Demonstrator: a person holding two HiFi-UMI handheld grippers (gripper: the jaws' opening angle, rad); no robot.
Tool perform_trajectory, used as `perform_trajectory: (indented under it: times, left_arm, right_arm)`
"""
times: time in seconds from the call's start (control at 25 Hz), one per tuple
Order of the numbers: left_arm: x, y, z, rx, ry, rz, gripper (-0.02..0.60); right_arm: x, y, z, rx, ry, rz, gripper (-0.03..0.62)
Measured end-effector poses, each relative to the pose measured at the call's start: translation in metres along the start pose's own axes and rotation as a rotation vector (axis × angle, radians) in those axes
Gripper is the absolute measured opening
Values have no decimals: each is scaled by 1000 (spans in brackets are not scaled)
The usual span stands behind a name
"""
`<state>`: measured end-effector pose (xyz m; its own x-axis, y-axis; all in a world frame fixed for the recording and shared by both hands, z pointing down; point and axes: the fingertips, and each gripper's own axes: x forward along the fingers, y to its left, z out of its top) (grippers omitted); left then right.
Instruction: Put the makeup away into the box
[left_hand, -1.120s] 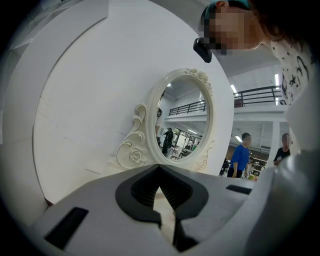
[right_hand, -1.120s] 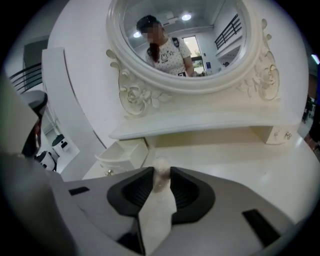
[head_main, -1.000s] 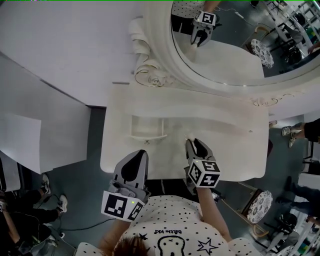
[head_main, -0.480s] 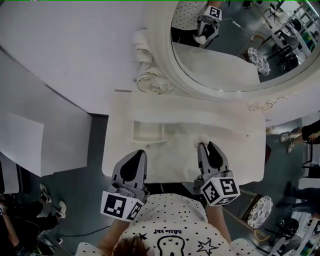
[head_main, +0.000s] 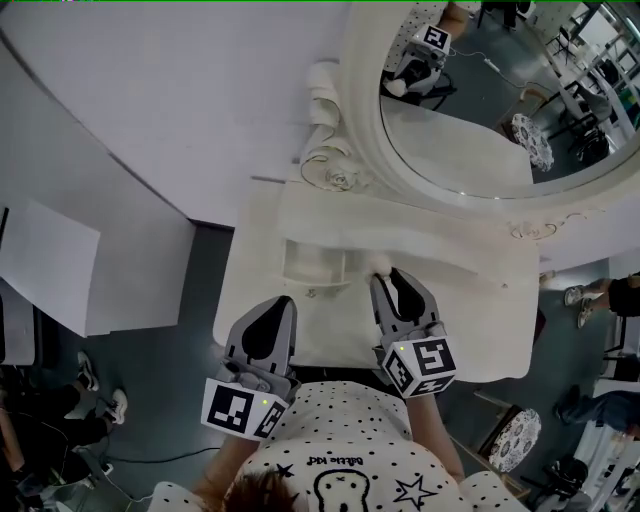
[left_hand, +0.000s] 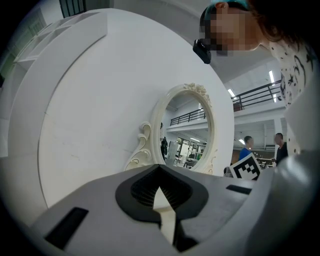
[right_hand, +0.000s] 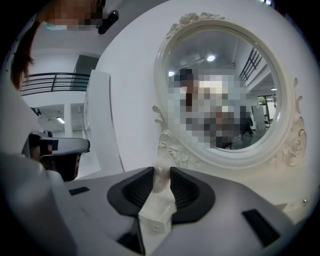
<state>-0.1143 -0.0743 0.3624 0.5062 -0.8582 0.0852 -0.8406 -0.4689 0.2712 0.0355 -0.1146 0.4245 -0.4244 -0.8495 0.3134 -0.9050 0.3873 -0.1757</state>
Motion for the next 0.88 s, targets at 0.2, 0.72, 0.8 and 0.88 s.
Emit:
perform_trajectory:
  times: [0.2,0.72,0.8,0.88]
  left_arm:
    - [-9,14,5,5,-7,38,-5]
    - [-7,46,7,-9,2,85,-5]
    - [-6,50,6,-16,6,90,-5]
    - [-5,52,5,-22,9,95,-5]
  right_arm:
    - [44,33,-9,-71,48,109,114]
    - [119,63,-77,-206,268,223,117]
    - [125,64,-87,-221,302,231,117]
    - [130,63,-97,-230,336,234,118]
